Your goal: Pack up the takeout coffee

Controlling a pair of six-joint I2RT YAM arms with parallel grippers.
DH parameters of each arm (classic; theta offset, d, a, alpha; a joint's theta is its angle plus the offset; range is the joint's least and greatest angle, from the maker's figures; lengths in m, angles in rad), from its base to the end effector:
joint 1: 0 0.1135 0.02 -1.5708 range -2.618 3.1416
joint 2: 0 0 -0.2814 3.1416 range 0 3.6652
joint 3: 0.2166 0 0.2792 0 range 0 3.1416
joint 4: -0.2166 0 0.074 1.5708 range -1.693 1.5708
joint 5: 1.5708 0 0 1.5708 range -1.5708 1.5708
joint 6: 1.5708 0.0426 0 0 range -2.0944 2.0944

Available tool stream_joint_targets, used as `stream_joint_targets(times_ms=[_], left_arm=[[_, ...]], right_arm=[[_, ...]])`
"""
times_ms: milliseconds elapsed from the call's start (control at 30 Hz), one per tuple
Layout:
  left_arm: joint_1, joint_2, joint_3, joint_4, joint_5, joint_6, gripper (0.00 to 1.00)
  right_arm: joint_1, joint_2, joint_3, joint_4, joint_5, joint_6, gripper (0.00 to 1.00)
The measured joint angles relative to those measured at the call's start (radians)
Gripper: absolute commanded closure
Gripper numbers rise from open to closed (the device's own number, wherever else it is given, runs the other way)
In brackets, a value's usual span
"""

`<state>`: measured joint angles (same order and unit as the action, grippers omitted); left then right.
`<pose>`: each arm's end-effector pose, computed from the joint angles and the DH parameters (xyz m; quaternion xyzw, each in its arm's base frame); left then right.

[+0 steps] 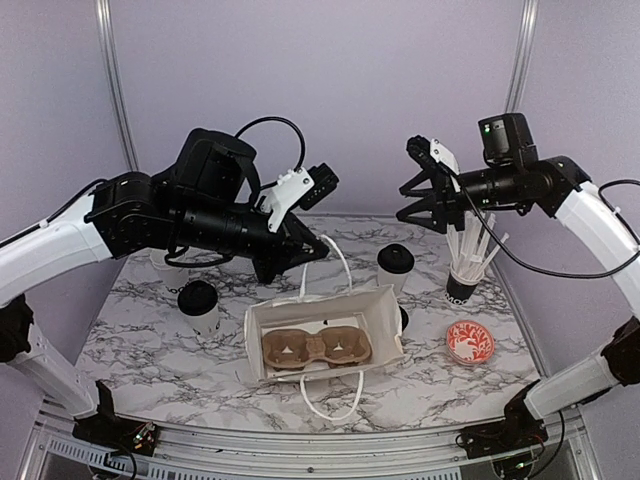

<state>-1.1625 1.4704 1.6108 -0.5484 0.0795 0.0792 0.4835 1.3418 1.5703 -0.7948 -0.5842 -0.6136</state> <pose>0.1399 -0.3320 0.4448 0.5035 0.6665 -0.3114 0.4531 0.2552 0.1605 0.4490 -0.5560 0.6439 0.2219 0.4764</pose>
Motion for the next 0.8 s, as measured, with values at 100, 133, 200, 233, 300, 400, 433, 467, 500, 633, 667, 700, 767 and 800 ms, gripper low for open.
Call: stream_joint_targets(times_ms=[100,133,200,233,300,400,433,467,500,633,667,700,767,800], left_arm=[[0.096,0.043,0.040,-0.004,-0.022,0.010,1.00],[0.131,0.063,0.056,-0.005,-0.027,0.011,1.00],[0.180,0.093,0.077,-0.005,-0.031,0.010,1.00],[0.204,0.108,0.088,-0.005,-0.032,0.010,1.00],[0.238,0.132,0.106,-0.008,-0.034,0.006,1.00],[0.275,0.162,0.129,-0.008,-0.029,-0.012,1.00],[0.286,0.169,0.135,-0.010,-0.026,-0.017,1.00],[0.294,0.175,0.139,-0.010,-0.022,-0.024,1.00],[0.301,0.179,0.142,-0.010,-0.016,-0.029,1.00],[0.319,0.186,0.142,-0.010,0.001,-0.046,1.00],[0.320,0.186,0.142,-0.010,0.005,-0.049,1.00],[0.320,0.186,0.142,-0.010,0.009,-0.051,1.00],[0.321,0.186,0.142,-0.010,0.016,-0.054,1.00],[0.323,0.186,0.142,-0.010,0.018,-0.055,1.00]], right_arm=[[0.000,-0.021,0.000,-0.065,-0.128,-0.076,0.26],[0.003,-0.030,0.003,-0.094,-0.179,-0.108,0.23],[0.014,-0.044,0.005,-0.133,-0.242,-0.153,0.21],[0.026,-0.048,0.005,-0.145,-0.259,-0.167,0.20],[0.072,-0.052,0.004,-0.156,-0.269,-0.181,0.20],[0.164,-0.041,-0.004,-0.136,-0.230,-0.169,0.20],[0.193,-0.029,-0.004,-0.128,-0.211,-0.162,0.20],[0.214,-0.015,-0.003,-0.120,-0.196,-0.155,0.19],[0.237,0.006,0.002,-0.113,-0.175,-0.145,0.20],[0.307,0.111,0.044,-0.099,-0.118,-0.123,0.13],[0.333,0.140,0.062,-0.102,-0.106,-0.124,0.13],[0.357,0.163,0.076,-0.104,-0.100,-0.125,0.13],[0.420,0.204,0.102,-0.107,-0.078,-0.124,0.18],[0.437,0.213,0.107,-0.106,-0.072,-0.123,0.23]])
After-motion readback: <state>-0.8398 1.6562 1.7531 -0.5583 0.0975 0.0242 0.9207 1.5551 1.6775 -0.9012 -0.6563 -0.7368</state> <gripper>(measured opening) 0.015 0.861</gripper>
